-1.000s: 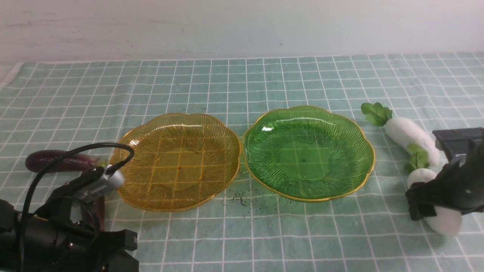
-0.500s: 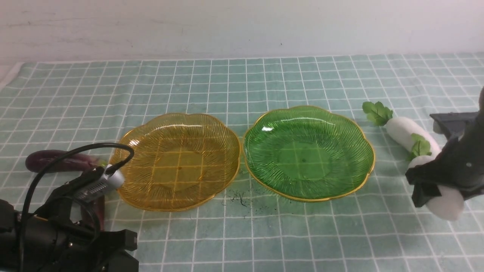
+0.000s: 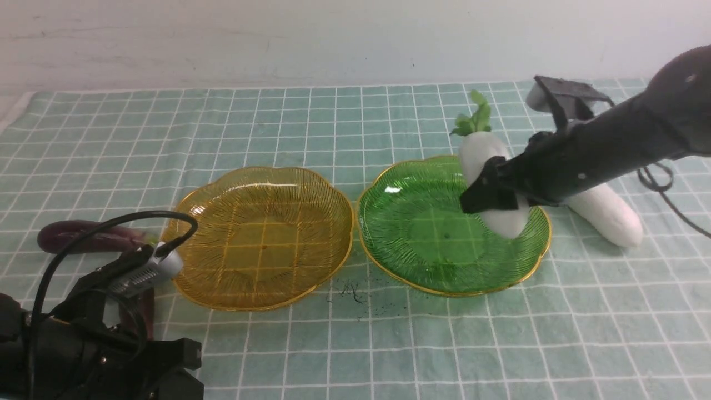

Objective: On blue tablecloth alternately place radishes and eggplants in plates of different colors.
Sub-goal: 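Place the white radish on the plate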

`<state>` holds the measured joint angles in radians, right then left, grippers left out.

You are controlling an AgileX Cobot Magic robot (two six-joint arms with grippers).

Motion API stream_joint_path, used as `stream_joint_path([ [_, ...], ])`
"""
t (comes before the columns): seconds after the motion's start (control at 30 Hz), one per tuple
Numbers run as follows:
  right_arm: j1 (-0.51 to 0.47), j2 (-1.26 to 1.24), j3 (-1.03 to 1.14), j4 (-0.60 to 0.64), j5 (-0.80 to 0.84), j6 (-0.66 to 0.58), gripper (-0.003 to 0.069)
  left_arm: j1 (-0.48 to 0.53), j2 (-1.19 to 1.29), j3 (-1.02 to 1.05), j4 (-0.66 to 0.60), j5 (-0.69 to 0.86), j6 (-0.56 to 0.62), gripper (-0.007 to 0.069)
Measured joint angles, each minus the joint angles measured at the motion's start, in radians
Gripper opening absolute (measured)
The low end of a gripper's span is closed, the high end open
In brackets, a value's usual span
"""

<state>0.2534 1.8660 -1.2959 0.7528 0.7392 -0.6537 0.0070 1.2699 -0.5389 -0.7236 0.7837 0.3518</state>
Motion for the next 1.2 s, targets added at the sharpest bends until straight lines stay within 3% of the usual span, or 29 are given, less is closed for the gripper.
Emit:
stream_joint_path([
  [0.47, 0.03, 0.036, 0.0, 0.0, -0.098, -0.009, 0.0484, 0.0, 0.0, 0.0, 0.0, 0.0, 0.0, 0.0013],
  [0.67, 0.03, 0.036, 0.0, 0.0, -0.1, 0.034, 0.0617, 0.0, 0.0, 0.0, 0.0, 0.0, 0.0, 0.0013],
  [0.83, 0.026, 0.036, -0.004, 0.0, -0.098, 0.043, 0.0653, 0.0, 0.0, 0.0, 0.0, 0.0, 0.0, 0.0013],
  [1.0, -0.015, 0.036, -0.046, -0.022, -0.061, 0.044, 0.0654, 0.0, 0.0, 0.0, 0.002, 0.0, 0.0, 0.0013],
  [1.2, -0.133, 0.036, -0.126, -0.149, -0.015, 0.068, 0.0649, 0.0, 0.0, 0.0, 0.018, 0.0, 0.0, 0.0013],
])
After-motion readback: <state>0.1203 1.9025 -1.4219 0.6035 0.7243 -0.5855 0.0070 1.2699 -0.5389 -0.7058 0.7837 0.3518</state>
